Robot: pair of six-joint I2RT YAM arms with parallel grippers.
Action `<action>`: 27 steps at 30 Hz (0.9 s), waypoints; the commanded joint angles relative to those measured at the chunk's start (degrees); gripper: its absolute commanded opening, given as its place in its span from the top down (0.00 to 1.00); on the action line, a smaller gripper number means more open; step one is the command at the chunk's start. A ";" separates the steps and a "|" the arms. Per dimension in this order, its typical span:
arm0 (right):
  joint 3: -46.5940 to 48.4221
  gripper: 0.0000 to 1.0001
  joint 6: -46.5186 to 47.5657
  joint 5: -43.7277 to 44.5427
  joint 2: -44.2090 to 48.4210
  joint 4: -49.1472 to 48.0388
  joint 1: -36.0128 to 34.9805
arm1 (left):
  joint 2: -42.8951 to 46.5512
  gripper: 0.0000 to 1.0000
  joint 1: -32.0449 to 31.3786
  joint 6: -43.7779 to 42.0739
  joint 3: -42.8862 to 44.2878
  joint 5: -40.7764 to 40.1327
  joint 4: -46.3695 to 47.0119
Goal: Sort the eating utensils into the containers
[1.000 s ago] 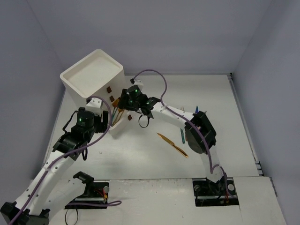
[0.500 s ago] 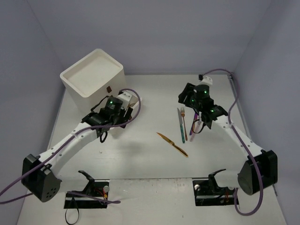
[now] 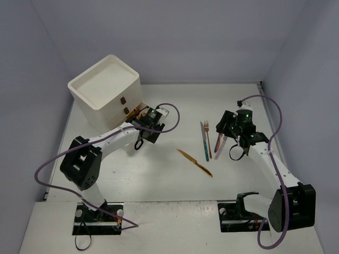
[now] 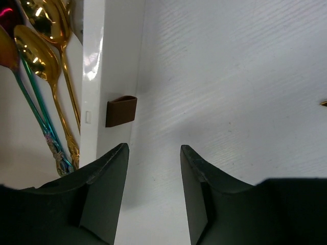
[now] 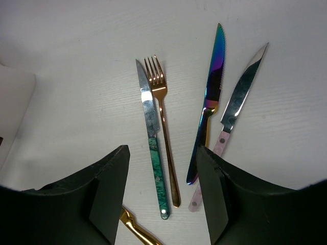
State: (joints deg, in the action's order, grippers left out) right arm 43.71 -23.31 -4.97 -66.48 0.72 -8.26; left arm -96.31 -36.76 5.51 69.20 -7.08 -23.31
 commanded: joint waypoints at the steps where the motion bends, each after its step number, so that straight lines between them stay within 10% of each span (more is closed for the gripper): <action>1: 0.32 0.48 1.54 -2.47 1.26 -2.31 0.88 | -1.71 0.58 0.66 1.90 5.14 -4.04 0.79; 27: -0.67 0.48 2.51 -1.95 1.02 -2.24 1.58 | -8.88 0.59 9.28 -3.07 10.21 -17.46 2.96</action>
State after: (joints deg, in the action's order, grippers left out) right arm 43.31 -21.60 -6.92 -66.48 0.63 -7.05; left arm -104.83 -30.05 5.27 75.78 -20.34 -23.02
